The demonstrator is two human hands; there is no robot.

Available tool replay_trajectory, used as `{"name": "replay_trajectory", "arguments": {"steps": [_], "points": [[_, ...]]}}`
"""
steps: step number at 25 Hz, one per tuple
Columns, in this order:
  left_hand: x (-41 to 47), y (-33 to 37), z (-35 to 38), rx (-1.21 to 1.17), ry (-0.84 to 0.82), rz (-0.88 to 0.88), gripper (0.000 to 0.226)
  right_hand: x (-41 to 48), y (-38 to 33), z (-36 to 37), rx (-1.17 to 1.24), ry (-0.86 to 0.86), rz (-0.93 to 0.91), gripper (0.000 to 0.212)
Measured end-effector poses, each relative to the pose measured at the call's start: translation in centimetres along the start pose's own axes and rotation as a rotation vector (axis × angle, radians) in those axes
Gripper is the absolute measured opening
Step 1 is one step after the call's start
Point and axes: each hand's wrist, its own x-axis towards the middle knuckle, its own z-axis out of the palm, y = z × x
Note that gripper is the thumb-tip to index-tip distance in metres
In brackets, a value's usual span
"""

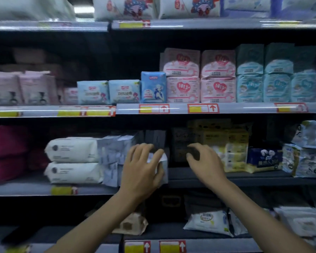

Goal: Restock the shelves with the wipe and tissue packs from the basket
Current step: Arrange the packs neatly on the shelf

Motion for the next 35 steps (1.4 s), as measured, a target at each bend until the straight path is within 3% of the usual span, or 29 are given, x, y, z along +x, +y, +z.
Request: {"name": "replay_trajectory", "arguments": {"steps": [4, 7, 10, 14, 18, 24, 29, 35], "points": [[-2.8, -6.8, -1.3, 0.206, -0.127, -0.063, 0.057, -1.8, -4.4, 7.0, 0.042, -0.041, 0.02, 0.055], [-3.9, -9.7, -0.7, 0.231, -0.184, -0.132, 0.076, -2.9, -5.6, 11.3, -0.12, -0.019, -0.093, 0.064], [-4.3, -10.8, 1.1, 0.205, -0.163, -0.161, 0.082, -3.0, -5.5, 14.1, -0.244, 0.09, -0.208, 0.059], [-4.9, -11.2, 4.8, 0.124, -0.062, -0.181, 0.083, -2.6, -5.7, 17.6, -0.129, 0.306, -0.208, 0.056], [-5.3, -11.7, 7.5, 0.181, 0.038, -0.166, 0.082, -1.7, -5.5, 20.6, -0.21, 0.467, -0.192, 0.051], [-5.3, -11.2, 6.9, 0.205, 0.004, -0.181, 0.081, -1.9, -5.5, 20.2, -0.226, 0.472, -0.241, 0.049], [-4.4, -9.4, 5.6, 0.178, 0.039, -0.061, 0.07, -1.1, -4.8, 18.2, -0.087, 0.48, -0.461, 0.048], [-4.3, -10.2, 9.3, 0.152, 0.086, -0.003, 0.058, 0.4, -3.8, 20.4, -0.245, 0.562, -0.527, 0.046]]}}
